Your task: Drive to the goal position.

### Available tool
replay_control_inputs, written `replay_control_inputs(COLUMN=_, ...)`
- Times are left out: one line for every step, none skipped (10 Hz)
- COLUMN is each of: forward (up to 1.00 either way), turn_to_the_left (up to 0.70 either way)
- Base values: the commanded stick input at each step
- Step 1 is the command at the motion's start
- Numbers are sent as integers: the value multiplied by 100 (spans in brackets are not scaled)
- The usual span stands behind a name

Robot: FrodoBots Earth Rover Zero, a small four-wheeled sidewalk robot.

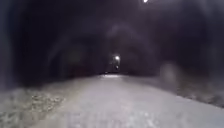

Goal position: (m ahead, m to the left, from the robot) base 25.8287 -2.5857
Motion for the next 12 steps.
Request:
replay_control_inputs(forward=100, turn_to_the_left=13)
replay_control_inputs(forward=100, turn_to_the_left=22)
replay_control_inputs(forward=100, turn_to_the_left=25)
replay_control_inputs(forward=100, turn_to_the_left=16)
replay_control_inputs(forward=100, turn_to_the_left=7)
replay_control_inputs(forward=100, turn_to_the_left=13)
replay_control_inputs(forward=100, turn_to_the_left=10)
replay_control_inputs(forward=100, turn_to_the_left=2)
replay_control_inputs(forward=100, turn_to_the_left=2)
replay_control_inputs(forward=100, turn_to_the_left=3)
replay_control_inputs(forward=100, turn_to_the_left=8)
replay_control_inputs(forward=100, turn_to_the_left=18)
